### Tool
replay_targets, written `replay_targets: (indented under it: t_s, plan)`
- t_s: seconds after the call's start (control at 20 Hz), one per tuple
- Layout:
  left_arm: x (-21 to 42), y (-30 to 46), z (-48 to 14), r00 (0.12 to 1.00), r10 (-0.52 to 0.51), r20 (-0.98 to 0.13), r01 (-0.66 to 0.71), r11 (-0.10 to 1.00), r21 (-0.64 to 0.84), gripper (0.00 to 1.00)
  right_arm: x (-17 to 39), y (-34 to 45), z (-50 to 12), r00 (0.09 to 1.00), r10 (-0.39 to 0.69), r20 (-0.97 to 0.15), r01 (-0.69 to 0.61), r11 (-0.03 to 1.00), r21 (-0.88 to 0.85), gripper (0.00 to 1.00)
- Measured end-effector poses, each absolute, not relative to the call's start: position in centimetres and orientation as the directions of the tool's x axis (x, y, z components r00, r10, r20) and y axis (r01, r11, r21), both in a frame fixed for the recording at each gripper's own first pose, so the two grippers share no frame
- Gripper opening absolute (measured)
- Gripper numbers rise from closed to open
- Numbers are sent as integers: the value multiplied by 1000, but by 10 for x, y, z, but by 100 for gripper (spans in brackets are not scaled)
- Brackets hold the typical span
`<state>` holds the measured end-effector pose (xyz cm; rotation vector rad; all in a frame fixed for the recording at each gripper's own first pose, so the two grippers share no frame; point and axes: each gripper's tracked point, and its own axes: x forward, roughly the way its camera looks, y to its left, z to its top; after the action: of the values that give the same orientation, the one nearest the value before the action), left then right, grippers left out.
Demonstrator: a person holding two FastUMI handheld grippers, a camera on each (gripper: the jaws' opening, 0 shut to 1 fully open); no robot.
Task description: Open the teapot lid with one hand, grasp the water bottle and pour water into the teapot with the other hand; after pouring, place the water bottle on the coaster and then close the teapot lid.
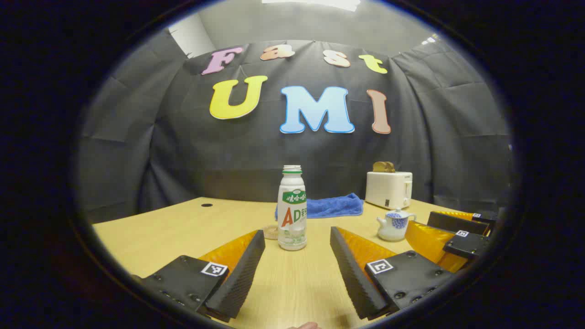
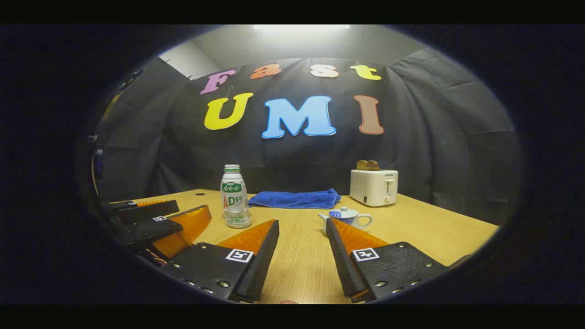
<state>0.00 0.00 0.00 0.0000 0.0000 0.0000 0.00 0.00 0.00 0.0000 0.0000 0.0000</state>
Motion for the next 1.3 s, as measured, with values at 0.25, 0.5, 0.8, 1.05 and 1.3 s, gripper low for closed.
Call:
replay_targets:
  t_s: [0.25,0.5,0.8,1.05,1.3]
  plan:
    - [3,-6,14,999,-24,27,24,1000,15,95,2,-13,5,1000,-16,-4,16,1000,-15,64]
    - [8,-18,23,997,-60,53,57,997,53,95,18,-35,3,998,-43,-42,43,999,10,64]
    - [26,-21,18,996,-82,27,81,996,48,95,38,-47,5,997,-41,-69,42,999,13,64]
    - [44,-11,12,998,-62,3,62,997,39,95,56,-54,6,995,-42,-87,42,999,-3,64]
    - [60,-2,5,999,-44,-21,45,998,36,95,71,-56,2,994,-33,-109,33,999,-9,64]
